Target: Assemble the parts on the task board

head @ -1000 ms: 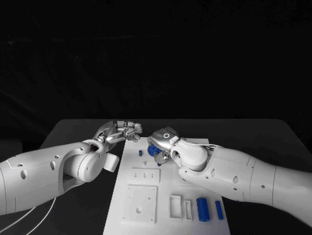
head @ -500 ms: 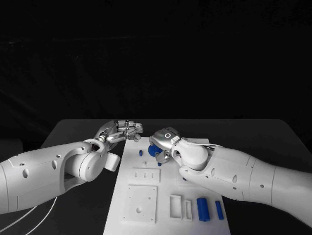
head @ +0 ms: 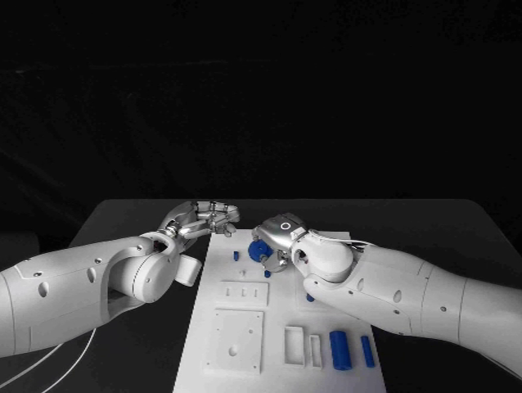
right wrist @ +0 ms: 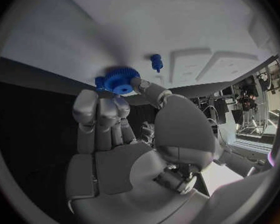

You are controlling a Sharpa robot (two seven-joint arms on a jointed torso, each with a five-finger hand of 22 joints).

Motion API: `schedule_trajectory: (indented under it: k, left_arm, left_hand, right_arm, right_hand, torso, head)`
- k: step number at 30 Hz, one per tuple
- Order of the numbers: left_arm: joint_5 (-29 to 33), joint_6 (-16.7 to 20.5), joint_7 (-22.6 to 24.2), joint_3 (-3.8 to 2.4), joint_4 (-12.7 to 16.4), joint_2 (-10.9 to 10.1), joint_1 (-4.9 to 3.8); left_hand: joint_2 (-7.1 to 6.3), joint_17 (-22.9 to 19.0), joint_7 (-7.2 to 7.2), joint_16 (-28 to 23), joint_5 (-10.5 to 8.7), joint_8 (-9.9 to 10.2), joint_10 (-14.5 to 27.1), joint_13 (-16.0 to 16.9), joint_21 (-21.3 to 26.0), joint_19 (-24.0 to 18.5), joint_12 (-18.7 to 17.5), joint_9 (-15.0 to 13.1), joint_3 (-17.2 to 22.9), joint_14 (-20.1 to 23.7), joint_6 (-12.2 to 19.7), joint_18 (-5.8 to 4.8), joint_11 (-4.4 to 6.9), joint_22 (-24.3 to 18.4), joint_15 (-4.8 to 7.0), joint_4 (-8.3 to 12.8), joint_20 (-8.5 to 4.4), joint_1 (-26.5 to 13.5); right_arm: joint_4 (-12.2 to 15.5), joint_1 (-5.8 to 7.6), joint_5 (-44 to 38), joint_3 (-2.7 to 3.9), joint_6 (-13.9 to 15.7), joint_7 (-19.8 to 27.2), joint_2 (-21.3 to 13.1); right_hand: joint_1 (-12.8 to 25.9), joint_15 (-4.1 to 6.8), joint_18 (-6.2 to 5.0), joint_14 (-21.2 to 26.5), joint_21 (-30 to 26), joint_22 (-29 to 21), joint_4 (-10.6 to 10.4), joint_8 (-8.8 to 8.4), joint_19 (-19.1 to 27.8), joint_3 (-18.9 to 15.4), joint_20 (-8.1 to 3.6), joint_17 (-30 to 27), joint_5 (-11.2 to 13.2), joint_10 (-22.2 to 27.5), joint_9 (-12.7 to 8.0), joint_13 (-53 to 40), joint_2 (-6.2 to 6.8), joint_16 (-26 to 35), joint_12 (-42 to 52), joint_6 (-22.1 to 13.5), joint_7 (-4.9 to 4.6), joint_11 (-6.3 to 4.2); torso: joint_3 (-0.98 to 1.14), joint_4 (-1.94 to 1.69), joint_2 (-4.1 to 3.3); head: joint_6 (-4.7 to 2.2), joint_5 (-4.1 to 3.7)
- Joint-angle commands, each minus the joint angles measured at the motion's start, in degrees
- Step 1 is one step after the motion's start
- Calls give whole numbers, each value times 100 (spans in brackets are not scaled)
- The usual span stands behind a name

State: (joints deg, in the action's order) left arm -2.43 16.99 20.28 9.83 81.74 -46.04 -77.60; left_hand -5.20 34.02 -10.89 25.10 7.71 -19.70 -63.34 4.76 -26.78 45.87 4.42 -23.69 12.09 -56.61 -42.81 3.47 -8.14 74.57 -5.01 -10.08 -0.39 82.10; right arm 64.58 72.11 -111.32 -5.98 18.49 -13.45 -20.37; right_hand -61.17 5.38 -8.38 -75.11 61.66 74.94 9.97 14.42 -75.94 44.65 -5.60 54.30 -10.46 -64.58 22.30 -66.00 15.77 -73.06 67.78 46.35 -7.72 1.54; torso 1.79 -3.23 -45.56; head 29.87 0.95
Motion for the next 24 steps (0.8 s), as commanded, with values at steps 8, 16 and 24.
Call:
schedule_trajectory:
  k: [8,16,24]
  left_arm:
    - [-26,-41,16,-5,5,-2,-5]
    - [-26,-49,8,-4,4,-8,-5]
    - [-26,-45,9,-4,1,-16,-4]
  left_hand:
    - [-7,16,-19,-40,-13,43,-18,-16,28,-19,-34,15,-28,-28,-19,113,-18,-7,-14,-22,-19,60]
    - [-7,25,-20,-51,-19,49,0,-21,29,-22,-46,22,-37,-27,-9,111,-19,-8,-17,-41,-16,54]
    - [-8,28,-22,-54,-20,51,6,-23,29,-23,-50,24,-41,-27,-4,111,-21,-8,-17,-46,-16,54]
  right_arm:
    - [-103,-4,410,-4,-221,111,-23]
    - [-102,-3,620,-3,-308,170,-74]
    - [-16,-2,780,-2,-270,242,-153]
  right_hand:
    - [-250,110,-662,14,-34,71,335,68,51,21,-19,26,-1202,68,63,31,-235,74,-93,-124,159,-182]
    - [-207,79,-662,9,-42,71,400,170,68,109,8,30,-1359,64,114,27,-393,101,-106,-15,121,-147]
    - [-141,60,-662,6,-43,71,399,198,69,139,17,35,-1402,65,127,24,-522,107,-110,16,101,-127]
  torso:
    - [-4,6,-4]
    - [-6,-2,-1]
    - [-6,1,0]
  head:
    - [-1,1]
    - [8,1]
    - [7,12]
